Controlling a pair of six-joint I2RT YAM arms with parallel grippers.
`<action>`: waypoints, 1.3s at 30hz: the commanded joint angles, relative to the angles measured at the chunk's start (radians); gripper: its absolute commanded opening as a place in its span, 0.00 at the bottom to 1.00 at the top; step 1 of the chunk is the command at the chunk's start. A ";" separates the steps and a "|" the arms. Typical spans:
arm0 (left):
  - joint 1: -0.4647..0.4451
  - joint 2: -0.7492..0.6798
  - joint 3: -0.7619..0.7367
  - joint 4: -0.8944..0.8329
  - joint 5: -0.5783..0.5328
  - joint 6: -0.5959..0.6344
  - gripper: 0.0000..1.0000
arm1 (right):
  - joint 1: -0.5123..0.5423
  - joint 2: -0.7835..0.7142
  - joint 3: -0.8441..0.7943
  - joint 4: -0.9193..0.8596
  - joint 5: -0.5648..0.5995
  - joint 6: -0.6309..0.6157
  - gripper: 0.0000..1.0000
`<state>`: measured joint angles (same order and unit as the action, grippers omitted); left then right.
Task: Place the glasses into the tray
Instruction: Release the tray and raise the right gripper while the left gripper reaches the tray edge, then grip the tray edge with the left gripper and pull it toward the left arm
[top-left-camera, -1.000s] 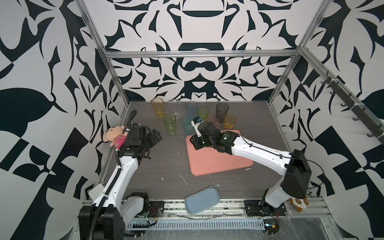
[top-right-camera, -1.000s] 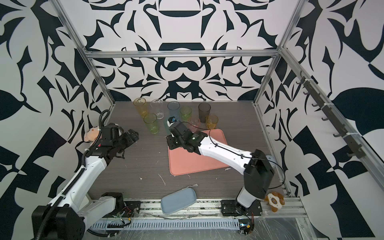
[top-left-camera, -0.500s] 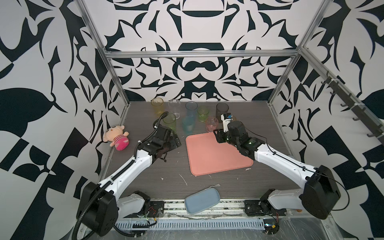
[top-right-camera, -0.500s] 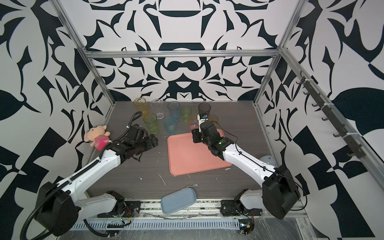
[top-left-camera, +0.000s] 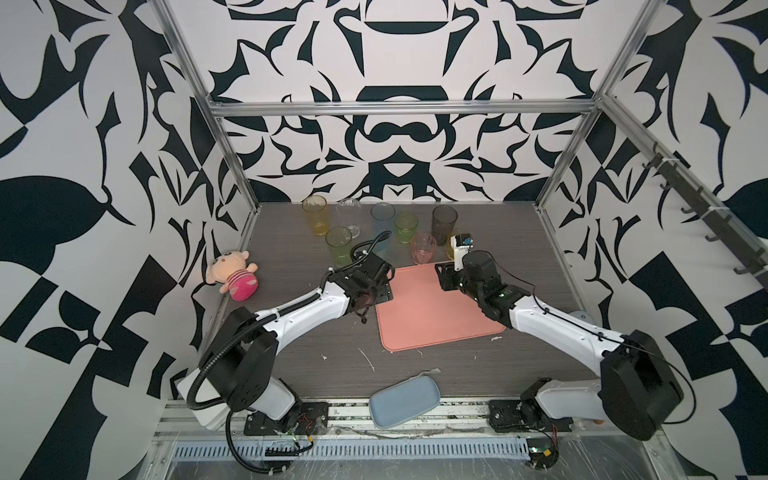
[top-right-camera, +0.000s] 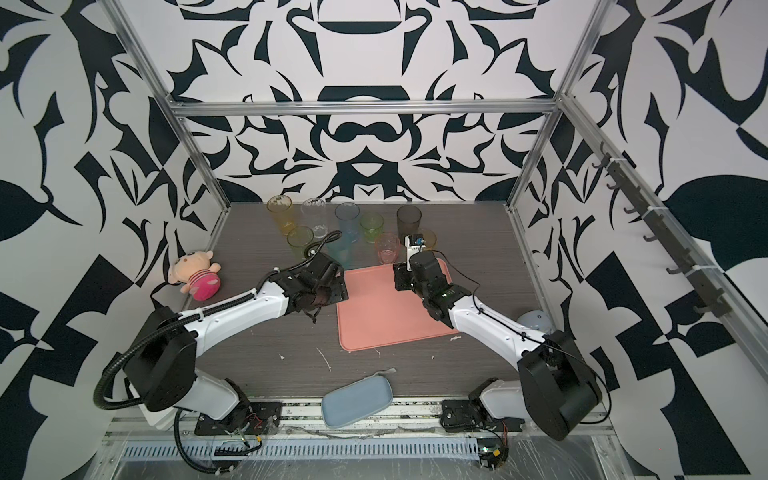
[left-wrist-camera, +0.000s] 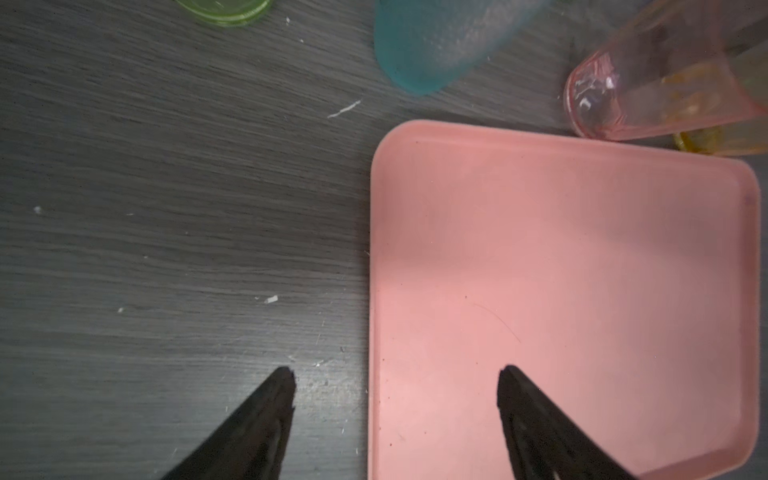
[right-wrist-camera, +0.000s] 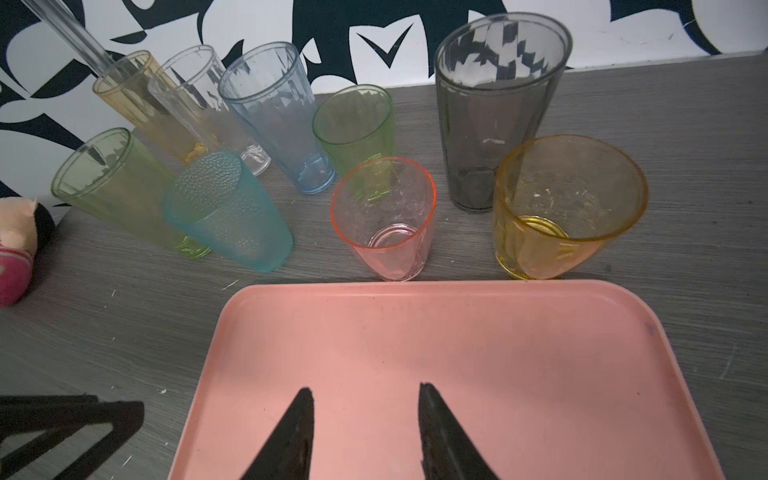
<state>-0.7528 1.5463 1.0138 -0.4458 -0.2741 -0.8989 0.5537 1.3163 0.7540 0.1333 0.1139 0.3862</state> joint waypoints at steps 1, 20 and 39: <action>-0.011 0.032 0.018 -0.045 -0.028 -0.044 0.73 | 0.000 -0.035 -0.023 0.068 0.066 0.012 0.44; -0.016 0.141 -0.026 -0.004 0.058 -0.055 0.42 | -0.001 -0.071 -0.070 0.096 0.162 0.043 0.44; -0.016 0.178 -0.063 0.053 0.108 -0.064 0.21 | -0.001 -0.046 -0.070 0.109 0.178 0.035 0.43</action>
<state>-0.7662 1.7164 0.9710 -0.4023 -0.1886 -0.9470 0.5537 1.2774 0.6754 0.2028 0.2680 0.4194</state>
